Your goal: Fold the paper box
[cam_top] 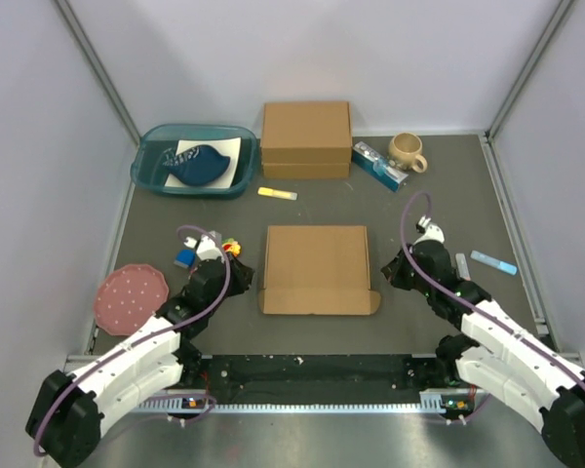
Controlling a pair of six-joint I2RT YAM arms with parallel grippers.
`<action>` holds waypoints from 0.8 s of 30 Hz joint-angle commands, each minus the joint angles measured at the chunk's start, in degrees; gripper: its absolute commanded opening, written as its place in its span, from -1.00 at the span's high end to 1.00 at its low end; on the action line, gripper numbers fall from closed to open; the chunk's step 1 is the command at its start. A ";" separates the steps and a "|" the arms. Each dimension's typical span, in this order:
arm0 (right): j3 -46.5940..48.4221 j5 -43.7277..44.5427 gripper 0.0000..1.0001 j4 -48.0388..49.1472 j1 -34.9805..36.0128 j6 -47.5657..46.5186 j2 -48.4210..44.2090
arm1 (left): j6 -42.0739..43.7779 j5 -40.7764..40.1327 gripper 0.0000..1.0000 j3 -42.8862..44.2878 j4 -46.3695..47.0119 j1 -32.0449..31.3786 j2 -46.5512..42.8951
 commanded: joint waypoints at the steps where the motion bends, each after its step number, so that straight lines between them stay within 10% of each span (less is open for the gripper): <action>1: -3.21 -1.17 1.00 1.20 -0.80 1.50 0.95 | -5.13 5.01 0.60 -5.12 4.98 3.75 -1.21; 24: -6.64 -4.60 1.00 14.48 -0.80 2.99 10.18 | -7.24 19.60 1.00 -7.85 24.07 9.65 11.97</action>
